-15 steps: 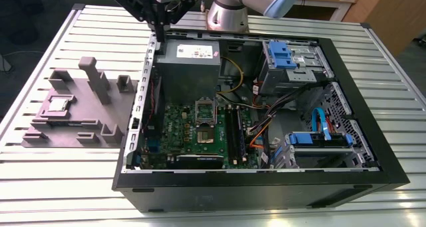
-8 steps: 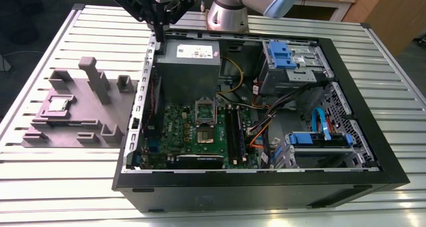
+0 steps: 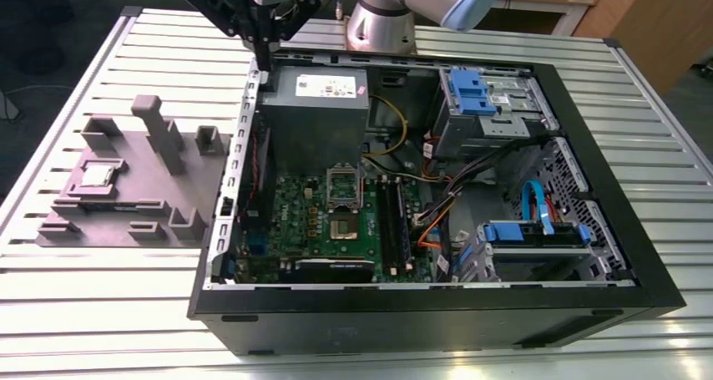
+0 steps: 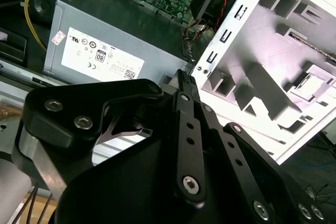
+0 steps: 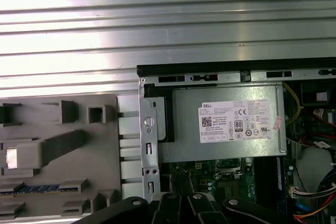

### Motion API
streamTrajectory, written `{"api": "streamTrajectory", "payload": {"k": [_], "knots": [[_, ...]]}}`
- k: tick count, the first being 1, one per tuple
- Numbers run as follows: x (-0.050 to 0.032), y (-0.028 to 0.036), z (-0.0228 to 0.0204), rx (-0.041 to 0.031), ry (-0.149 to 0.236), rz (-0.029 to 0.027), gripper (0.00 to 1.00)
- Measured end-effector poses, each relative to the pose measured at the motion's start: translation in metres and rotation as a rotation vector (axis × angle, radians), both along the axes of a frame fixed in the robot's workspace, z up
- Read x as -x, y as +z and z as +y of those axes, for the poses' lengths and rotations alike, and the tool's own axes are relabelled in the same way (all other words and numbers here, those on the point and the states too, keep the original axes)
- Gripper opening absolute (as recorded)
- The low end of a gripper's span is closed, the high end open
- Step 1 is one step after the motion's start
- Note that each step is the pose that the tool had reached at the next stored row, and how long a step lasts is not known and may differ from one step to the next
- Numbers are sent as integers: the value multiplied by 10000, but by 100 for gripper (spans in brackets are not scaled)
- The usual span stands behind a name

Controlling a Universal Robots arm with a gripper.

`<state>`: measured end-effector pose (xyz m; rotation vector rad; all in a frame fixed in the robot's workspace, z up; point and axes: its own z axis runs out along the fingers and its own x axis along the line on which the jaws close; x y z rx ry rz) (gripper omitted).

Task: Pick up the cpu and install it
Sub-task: 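Reach for the cpu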

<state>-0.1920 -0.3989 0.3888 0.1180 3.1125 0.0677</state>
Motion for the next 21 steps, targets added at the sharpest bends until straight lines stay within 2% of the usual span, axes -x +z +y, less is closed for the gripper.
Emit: {"api": "streamTrajectory", "payload": {"k": [21], "knots": [[52,-4,0,0,0,0,11]]}}
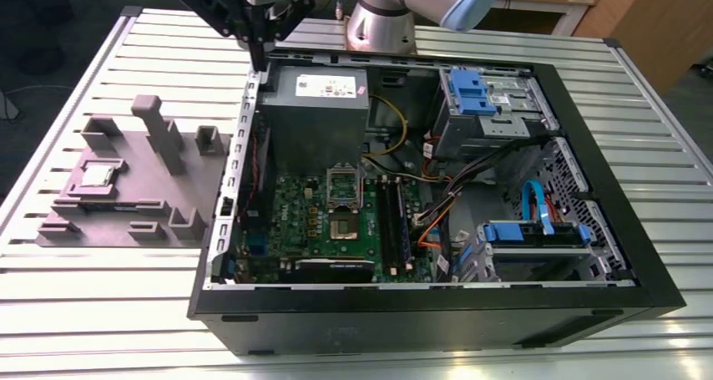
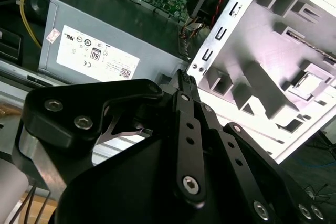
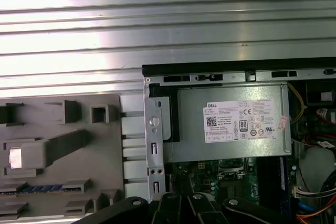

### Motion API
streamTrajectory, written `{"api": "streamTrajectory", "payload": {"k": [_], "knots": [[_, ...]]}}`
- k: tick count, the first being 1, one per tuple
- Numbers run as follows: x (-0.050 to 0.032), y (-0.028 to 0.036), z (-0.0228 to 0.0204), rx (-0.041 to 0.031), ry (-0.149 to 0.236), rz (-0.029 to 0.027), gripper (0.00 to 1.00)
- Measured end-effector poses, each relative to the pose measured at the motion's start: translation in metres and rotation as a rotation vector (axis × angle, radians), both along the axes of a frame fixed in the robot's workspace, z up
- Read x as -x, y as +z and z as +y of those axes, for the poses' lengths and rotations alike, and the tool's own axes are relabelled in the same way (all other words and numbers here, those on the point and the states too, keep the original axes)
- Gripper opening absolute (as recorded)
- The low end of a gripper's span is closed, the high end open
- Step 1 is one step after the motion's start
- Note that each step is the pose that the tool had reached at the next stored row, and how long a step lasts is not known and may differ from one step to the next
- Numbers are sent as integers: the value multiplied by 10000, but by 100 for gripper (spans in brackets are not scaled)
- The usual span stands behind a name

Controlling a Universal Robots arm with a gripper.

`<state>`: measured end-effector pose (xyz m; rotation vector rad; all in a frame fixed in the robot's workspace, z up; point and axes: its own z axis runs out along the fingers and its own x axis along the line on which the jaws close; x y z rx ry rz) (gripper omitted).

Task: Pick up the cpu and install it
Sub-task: 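Reach for the cpu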

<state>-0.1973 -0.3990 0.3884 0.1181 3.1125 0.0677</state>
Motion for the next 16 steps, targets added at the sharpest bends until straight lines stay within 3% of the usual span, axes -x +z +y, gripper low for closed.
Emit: {"api": "streamTrajectory", "payload": {"k": [16], "knots": [[86,-4,0,1,0,1,11]]}}
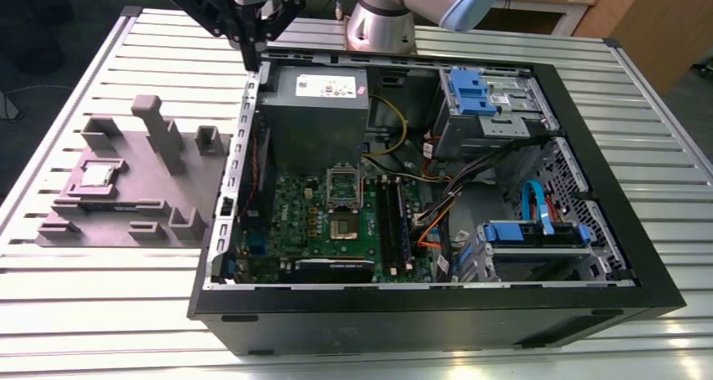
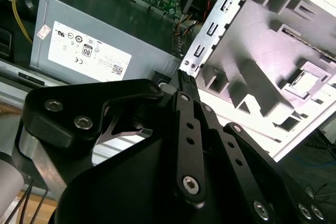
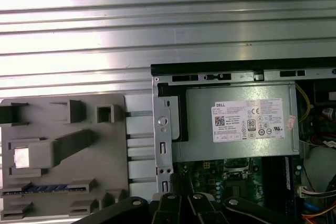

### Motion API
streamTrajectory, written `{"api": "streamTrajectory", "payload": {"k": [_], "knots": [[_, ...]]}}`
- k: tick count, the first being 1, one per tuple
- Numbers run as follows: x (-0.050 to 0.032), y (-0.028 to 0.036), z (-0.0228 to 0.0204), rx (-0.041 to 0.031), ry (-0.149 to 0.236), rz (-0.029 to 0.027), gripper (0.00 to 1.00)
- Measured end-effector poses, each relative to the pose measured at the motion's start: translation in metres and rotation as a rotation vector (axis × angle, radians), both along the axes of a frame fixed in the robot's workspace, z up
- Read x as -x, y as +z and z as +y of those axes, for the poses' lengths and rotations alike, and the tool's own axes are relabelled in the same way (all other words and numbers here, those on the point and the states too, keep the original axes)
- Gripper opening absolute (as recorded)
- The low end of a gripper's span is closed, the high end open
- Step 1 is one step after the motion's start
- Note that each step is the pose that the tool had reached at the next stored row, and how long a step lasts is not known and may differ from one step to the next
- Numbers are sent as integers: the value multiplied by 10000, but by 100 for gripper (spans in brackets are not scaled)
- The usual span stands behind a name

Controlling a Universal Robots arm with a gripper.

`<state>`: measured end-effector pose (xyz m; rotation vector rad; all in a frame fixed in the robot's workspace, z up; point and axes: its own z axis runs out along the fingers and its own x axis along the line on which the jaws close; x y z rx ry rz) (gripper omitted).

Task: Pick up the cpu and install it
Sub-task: 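Reach for the cpu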

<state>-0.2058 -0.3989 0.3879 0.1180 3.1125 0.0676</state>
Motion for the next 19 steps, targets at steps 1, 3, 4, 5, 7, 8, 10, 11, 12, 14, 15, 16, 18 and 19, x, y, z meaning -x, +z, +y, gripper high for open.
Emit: {"api": "streamTrajectory", "payload": {"k": [1,3,4,5,7,8,10,11,12,14,15,16,18,19], "knots": [[3,0,0,0,0,0,11],[9,-1,0,1,0,1,11],[11,-1,0,0,-1,0,11],[14,-2,0,-1,0,0,11],[19,-2,0,0,0,0,11],[22,-3,0,0,0,0,11],[27,-3,0,0,0,0,11],[30,-4,0,0,0,0,11],[32,-4,0,0,0,0,11],[37,-4,0,0,1,0,11],[40,-5,0,-1,0,0,11],[43,-5,0,0,0,0,11],[45,-6,0,0,1,0,11],[46,-6,0,0,1,0,11]]}}
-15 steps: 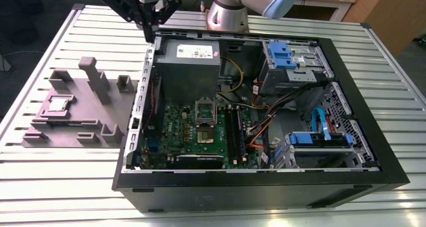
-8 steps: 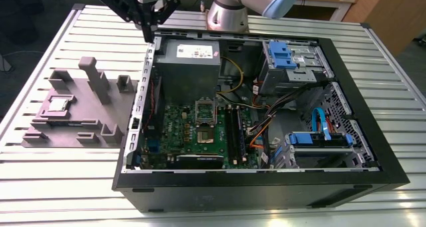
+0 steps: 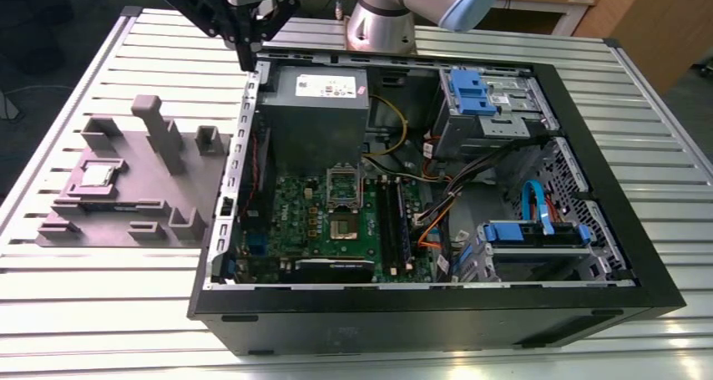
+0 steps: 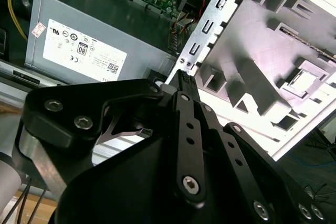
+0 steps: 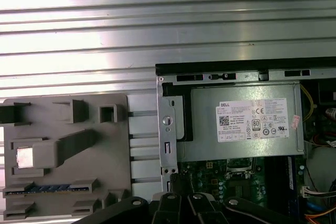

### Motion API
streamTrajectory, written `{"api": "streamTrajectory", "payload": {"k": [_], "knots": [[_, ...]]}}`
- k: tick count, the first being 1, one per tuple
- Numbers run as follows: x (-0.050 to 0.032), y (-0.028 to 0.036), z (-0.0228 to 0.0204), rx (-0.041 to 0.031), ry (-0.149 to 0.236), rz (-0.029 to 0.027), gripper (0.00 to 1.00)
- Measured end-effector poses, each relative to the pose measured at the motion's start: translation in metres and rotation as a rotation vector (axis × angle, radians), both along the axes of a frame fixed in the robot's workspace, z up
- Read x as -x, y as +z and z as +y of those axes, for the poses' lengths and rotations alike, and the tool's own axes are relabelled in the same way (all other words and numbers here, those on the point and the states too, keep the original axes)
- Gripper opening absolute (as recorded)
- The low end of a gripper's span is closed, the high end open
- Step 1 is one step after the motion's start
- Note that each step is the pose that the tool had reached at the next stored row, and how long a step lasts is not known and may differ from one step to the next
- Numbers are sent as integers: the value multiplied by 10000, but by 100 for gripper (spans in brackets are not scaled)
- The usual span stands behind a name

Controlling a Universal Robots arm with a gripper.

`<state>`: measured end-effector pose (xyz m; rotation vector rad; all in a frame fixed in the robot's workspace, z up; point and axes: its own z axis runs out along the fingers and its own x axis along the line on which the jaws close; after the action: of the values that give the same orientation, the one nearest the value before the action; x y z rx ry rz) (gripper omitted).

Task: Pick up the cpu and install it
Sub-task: 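Reach for the cpu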

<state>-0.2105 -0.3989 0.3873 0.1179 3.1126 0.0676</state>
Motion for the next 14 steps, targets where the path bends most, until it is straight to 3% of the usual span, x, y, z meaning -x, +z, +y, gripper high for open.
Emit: {"api": "streamTrajectory", "payload": {"k": [14], "knots": [[42,-6,0,0,-1,0,11]]}}
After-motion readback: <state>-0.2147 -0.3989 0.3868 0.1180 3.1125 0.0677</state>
